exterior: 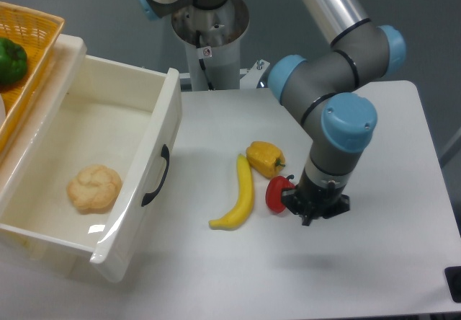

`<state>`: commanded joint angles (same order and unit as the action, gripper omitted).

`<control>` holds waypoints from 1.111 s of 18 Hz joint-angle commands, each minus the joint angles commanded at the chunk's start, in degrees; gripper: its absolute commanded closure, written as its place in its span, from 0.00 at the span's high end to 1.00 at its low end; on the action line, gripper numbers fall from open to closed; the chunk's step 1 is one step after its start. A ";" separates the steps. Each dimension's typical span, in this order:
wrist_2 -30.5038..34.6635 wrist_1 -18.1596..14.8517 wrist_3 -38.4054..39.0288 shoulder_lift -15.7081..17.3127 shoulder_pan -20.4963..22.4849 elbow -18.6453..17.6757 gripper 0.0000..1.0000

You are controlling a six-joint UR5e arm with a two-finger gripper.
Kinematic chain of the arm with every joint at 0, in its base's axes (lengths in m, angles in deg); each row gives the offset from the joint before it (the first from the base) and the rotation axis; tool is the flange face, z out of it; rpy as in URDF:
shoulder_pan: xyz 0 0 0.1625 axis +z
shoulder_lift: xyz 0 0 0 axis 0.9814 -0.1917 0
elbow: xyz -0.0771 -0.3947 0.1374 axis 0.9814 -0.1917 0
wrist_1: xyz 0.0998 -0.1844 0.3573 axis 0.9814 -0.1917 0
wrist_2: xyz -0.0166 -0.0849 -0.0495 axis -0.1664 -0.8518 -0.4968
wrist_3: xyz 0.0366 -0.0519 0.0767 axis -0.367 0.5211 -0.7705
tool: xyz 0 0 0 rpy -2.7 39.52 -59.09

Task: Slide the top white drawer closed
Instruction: 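Move the gripper over the fruit toward the open white drawer's front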

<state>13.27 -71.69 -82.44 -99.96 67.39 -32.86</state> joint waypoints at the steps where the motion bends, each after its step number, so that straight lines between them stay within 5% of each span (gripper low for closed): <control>1: -2.20 -0.44 0.36 0.26 0.09 -0.44 0.01; 6: -10.12 -1.93 0.36 2.99 0.09 -4.48 0.00; 12: -15.66 -8.78 0.36 3.34 -2.19 -5.10 0.00; 15: -19.62 -15.45 -0.34 4.12 -3.16 -5.63 0.00; 20: -20.06 -19.33 -0.43 4.83 -5.18 -6.07 0.00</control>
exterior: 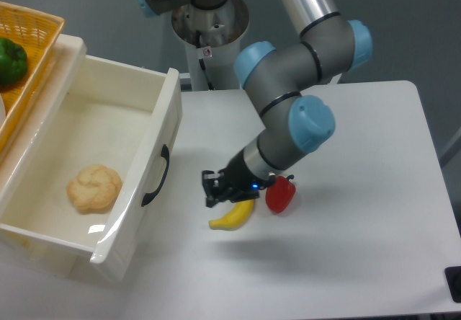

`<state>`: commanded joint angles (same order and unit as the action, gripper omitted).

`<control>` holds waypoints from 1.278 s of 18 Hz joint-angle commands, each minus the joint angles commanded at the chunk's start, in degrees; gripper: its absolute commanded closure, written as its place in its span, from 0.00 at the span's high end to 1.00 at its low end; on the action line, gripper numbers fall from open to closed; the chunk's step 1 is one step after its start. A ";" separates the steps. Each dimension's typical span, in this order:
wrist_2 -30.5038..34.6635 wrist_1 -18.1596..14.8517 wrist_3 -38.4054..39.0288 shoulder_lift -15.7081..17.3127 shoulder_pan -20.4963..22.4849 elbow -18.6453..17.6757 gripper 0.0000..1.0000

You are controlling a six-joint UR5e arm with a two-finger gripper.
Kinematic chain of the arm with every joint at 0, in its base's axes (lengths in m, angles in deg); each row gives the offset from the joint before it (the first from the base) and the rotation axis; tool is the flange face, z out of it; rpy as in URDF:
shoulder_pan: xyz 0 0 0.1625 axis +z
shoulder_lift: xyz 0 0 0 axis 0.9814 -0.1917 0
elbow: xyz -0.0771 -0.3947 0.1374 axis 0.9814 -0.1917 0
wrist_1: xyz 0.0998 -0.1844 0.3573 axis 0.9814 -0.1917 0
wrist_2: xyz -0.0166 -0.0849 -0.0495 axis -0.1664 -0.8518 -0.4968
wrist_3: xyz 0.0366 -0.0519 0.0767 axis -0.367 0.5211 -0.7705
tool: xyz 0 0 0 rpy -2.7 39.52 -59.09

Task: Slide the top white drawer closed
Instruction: 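Move the gripper over the fruit toward the open white drawer's front, then push the drawer front with the gripper, sliding the drawer shut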

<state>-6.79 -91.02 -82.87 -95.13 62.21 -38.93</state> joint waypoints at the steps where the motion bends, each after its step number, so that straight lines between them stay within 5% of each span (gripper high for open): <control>1: -0.70 -0.44 0.00 0.26 -0.26 0.00 0.00; 23: -4.75 -2.21 0.35 2.81 -2.64 -1.32 0.00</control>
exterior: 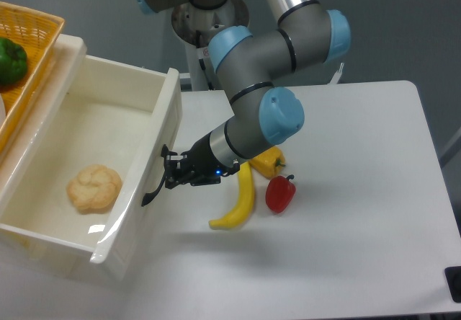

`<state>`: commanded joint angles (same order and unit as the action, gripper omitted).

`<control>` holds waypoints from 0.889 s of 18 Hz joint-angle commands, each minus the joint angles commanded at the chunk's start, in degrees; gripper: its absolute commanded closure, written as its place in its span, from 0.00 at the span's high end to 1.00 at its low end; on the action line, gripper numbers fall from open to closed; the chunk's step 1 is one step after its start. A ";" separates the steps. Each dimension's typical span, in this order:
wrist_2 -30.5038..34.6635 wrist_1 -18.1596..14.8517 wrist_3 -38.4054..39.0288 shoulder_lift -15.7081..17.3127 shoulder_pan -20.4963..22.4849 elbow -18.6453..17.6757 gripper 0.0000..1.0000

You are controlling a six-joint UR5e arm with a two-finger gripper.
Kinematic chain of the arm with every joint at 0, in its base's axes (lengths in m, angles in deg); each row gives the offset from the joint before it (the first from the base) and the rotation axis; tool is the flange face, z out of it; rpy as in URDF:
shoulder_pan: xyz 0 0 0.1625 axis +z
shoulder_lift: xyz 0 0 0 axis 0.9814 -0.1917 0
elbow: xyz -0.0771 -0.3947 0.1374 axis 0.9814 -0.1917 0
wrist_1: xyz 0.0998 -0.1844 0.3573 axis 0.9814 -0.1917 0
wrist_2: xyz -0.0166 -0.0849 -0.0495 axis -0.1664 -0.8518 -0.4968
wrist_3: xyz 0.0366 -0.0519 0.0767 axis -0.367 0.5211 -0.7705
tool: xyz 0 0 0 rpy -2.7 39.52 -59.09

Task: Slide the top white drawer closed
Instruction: 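Push the drawer front with the gripper, sliding the drawer shut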

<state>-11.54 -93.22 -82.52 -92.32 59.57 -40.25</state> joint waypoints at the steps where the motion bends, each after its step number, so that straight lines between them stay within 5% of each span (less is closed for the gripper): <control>1: 0.00 0.00 0.09 0.09 0.00 0.00 0.00; 16: -0.44 -0.79 0.26 2.37 -2.29 -0.44 0.00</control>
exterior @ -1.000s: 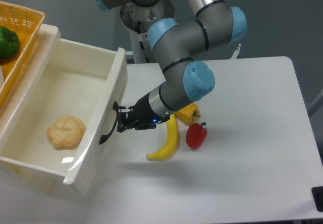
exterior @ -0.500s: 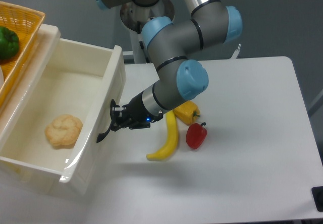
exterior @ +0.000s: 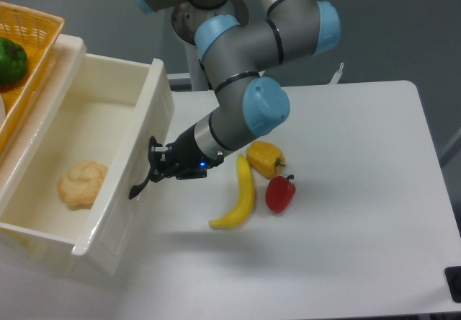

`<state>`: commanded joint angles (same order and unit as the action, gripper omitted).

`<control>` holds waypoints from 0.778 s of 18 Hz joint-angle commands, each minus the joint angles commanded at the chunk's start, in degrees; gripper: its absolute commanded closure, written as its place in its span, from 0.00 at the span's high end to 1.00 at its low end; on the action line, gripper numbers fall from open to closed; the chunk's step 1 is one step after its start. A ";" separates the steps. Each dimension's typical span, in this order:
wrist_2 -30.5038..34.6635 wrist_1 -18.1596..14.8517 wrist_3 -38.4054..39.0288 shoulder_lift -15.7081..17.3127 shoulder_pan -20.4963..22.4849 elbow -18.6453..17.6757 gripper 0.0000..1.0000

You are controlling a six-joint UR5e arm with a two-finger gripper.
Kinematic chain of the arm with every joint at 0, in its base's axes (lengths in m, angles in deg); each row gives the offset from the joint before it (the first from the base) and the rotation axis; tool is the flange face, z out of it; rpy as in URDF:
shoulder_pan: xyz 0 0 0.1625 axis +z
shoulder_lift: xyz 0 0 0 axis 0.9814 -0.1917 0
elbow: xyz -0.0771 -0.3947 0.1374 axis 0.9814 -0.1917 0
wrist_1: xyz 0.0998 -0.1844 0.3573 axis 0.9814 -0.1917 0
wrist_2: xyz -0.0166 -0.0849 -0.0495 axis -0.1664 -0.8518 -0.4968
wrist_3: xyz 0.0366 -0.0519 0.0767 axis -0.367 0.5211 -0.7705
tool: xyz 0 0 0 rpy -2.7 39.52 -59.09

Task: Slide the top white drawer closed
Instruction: 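Push the drawer front with the gripper, sliding the drawer shut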

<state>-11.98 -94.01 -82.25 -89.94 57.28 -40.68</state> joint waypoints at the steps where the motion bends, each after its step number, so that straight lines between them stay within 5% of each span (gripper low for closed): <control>1: 0.00 0.00 0.00 0.00 0.00 0.00 0.00; 14: 0.00 0.18 0.26 0.26 -2.63 -0.26 0.00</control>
<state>-11.98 -93.84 -81.99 -89.68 54.65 -40.95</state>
